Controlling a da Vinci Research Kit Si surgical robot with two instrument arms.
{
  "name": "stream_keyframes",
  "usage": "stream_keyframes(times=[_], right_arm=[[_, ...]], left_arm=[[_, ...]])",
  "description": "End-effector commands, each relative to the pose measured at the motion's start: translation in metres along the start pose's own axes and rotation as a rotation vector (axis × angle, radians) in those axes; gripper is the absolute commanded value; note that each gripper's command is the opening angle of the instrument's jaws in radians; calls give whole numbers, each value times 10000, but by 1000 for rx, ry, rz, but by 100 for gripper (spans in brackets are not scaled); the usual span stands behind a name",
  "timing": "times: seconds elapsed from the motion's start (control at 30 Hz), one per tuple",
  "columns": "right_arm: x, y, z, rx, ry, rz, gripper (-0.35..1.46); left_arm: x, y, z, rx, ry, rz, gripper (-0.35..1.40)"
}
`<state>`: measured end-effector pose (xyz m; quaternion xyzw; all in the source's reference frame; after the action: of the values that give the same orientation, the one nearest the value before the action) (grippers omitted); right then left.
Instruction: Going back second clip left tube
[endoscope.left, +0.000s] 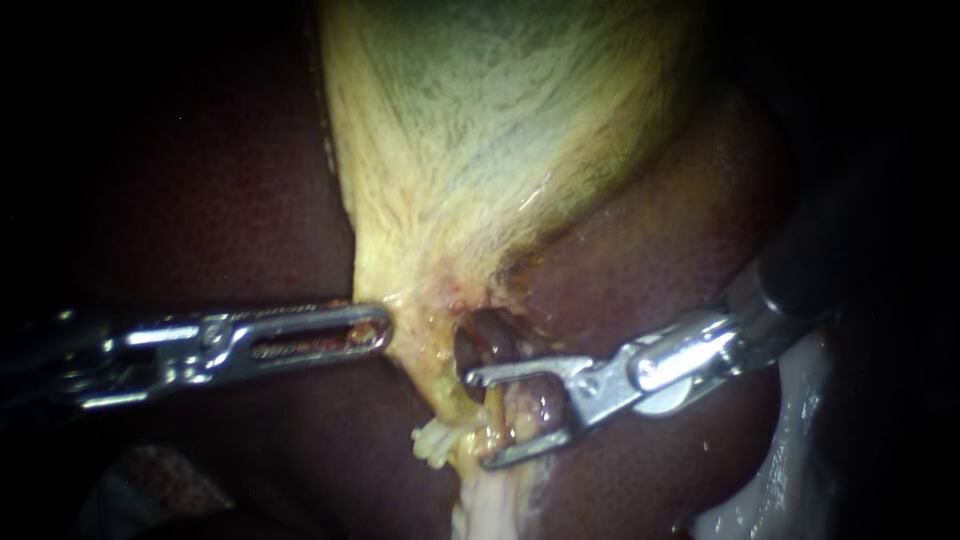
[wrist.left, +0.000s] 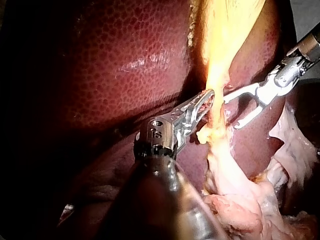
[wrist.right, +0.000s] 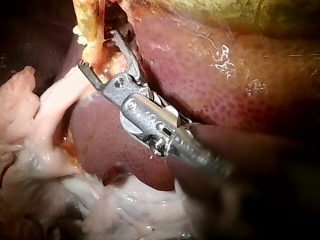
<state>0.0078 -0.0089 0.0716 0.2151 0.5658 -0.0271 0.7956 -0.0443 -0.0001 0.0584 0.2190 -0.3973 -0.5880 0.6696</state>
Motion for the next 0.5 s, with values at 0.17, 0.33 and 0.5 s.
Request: stream_keyframes(times=[0.17,0.33,0.5], right_arm=[[11,7,-31,-18,-7,-45,60],[18,7,-56,-39,-13,-73,60],[23,9,-67,-60,-21,-80,60]], left_arm=[[0,1,2,0,0,0,-35],[0,1,2,0,0,0,-35],[0,2,4,0,0,-1,-35]])
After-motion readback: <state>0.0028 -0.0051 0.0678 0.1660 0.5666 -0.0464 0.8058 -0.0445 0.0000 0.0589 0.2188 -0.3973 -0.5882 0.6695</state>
